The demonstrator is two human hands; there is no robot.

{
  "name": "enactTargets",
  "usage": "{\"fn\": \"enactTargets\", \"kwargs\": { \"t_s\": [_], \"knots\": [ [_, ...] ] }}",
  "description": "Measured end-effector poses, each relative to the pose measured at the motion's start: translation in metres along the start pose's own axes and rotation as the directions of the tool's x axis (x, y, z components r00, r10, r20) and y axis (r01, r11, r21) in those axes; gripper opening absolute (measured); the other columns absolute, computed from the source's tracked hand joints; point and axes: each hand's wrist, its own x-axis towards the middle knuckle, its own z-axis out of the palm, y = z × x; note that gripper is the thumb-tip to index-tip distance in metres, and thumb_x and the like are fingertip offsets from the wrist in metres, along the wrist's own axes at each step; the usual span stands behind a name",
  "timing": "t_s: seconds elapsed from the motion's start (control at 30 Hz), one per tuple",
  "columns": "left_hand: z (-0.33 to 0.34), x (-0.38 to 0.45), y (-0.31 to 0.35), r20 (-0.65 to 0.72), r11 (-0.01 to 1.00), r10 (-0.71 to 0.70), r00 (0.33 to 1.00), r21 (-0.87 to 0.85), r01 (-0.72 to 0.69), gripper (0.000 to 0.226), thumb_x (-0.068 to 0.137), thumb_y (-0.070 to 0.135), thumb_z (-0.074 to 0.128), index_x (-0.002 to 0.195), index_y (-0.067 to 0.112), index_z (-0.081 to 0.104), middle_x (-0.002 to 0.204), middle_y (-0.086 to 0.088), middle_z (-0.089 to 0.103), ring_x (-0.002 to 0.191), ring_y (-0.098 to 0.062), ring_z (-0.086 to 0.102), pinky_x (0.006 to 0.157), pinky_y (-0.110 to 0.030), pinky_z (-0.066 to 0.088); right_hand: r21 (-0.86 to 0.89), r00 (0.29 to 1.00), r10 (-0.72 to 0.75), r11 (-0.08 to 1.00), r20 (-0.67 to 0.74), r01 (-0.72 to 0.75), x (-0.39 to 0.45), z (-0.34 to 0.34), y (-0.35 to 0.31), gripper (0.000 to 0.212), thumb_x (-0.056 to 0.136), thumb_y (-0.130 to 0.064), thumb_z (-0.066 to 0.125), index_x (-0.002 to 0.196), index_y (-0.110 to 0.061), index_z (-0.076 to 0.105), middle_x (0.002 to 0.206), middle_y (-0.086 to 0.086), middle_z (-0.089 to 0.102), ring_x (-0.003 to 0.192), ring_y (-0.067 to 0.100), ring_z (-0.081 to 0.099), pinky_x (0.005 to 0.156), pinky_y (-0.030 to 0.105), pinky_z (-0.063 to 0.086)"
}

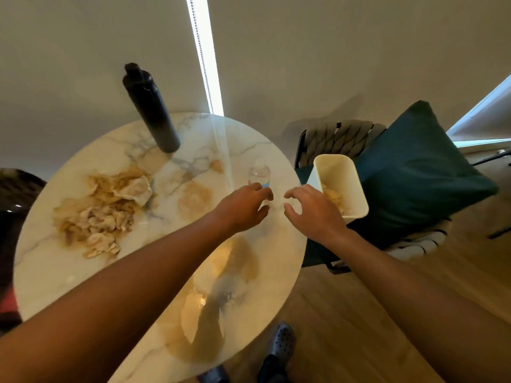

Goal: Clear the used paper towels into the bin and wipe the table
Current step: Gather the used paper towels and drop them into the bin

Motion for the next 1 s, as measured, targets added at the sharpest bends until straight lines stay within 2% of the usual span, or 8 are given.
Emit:
{"fn": "enactTargets", "kwargs": {
  "t_s": [0.13,0.33,0.47,0.57,0.8,1.0],
  "knots": [
    [-0.011,-0.043,-0.039,-0.016,0.998,-0.061,0.998,0.01,0.061,0.031,0.098,0.032,0.056,0.127,0.022,0.058,0.123,-0.003,0.06,0.105,-0.022,0.061,0.086,-0.038,0.054,0.01,0.999,-0.048,0.999,0.007,0.048,0.0,0.018,-0.044,0.034,0.096,-0.041,0.062,0.125,-0.024,0.065,0.13,-0.004,0.063,0.111,0.014,0.061,0.089,0.022,0.045],
    [-0.02,-0.105,-0.092,-0.066,0.986,-0.168,0.984,0.006,0.169,0.028,0.097,0.034,0.055,0.124,0.024,0.058,0.119,0.0,0.06,0.1,-0.02,0.062,0.083,-0.042,0.055,-0.012,0.987,-0.161,0.987,0.025,0.161,0.008,0.049,-0.1,0.027,0.094,-0.038,0.064,0.117,-0.025,0.067,0.123,-0.004,0.065,0.106,0.018,0.063,0.086,0.038,0.056],
    [-0.025,-0.145,-0.127,-0.089,0.968,-0.249,0.964,-0.013,0.249,0.028,0.097,0.033,0.057,0.123,0.024,0.059,0.118,0.0,0.06,0.096,-0.021,0.062,0.08,-0.041,0.055,-0.001,0.971,-0.23,0.973,0.063,0.23,0.016,0.071,-0.139,0.026,0.092,-0.035,0.064,0.115,-0.024,0.068,0.119,-0.005,0.065,0.101,0.02,0.065,0.081,0.036,0.055],
    [-0.026,-0.175,-0.153,-0.112,0.949,-0.315,0.942,-0.03,0.314,0.028,0.097,0.032,0.056,0.122,0.022,0.06,0.117,-0.001,0.059,0.098,-0.022,0.061,0.079,-0.04,0.053,0.021,0.955,-0.28,0.96,0.1,0.279,0.022,0.088,-0.164,0.025,0.092,-0.033,0.064,0.114,-0.024,0.068,0.117,-0.004,0.065,0.1,0.022,0.065,0.08,0.034,0.054],
    [-0.018,-0.239,-0.215,-0.115,0.883,-0.469,0.876,-0.095,0.46,0.028,0.094,0.03,0.061,0.12,0.02,0.061,0.118,-0.002,0.059,0.108,-0.023,0.057,0.086,-0.041,0.051,0.055,0.91,-0.373,0.928,0.183,0.369,0.035,0.132,-0.216,0.026,0.092,-0.033,0.064,0.116,-0.021,0.067,0.118,-0.001,0.064,0.105,0.025,0.063,0.083,0.038,0.054],
    [-0.009,-0.272,-0.257,-0.123,0.818,-0.574,0.81,-0.143,0.558,0.028,0.092,0.033,0.064,0.118,0.021,0.062,0.115,-0.003,0.059,0.11,-0.022,0.055,0.086,-0.038,0.05,0.06,0.87,-0.426,0.903,0.249,0.426,0.057,0.171,-0.255,0.029,0.095,-0.034,0.061,0.12,-0.022,0.064,0.121,-0.001,0.062,0.103,0.022,0.061,0.08,0.032,0.049]
  ]
}}
